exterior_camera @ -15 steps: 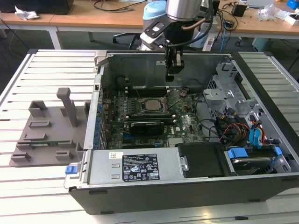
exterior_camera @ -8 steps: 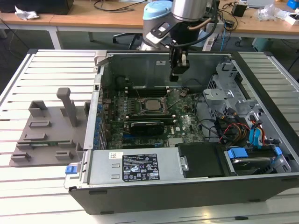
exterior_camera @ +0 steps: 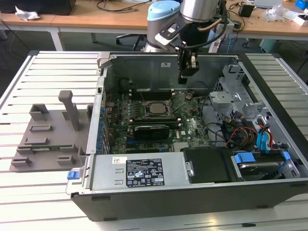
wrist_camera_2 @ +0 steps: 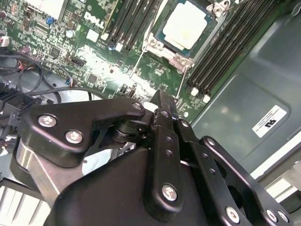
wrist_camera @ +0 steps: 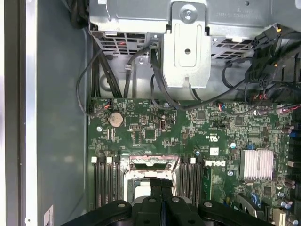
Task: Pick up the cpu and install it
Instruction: 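Close the cpu cover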
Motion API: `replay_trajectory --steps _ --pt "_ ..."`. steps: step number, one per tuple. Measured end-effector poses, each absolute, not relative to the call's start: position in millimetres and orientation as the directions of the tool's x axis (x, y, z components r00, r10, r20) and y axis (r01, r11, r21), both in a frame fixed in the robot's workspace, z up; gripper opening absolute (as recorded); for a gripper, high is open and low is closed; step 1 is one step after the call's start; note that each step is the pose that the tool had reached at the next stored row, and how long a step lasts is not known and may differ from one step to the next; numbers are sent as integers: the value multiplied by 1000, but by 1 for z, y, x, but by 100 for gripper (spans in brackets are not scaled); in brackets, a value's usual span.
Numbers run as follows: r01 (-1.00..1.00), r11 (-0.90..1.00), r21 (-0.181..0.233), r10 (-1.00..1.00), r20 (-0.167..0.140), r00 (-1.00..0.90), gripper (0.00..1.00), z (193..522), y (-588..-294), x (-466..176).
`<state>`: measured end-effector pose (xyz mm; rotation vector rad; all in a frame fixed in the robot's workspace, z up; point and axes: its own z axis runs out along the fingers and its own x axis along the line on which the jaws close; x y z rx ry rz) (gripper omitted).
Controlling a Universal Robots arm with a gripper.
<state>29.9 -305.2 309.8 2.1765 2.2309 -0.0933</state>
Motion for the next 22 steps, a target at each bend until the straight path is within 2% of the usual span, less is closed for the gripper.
replay_trajectory --steps 22 --pt "999 24 -27 998 -59 -25 11 300 -305 57"
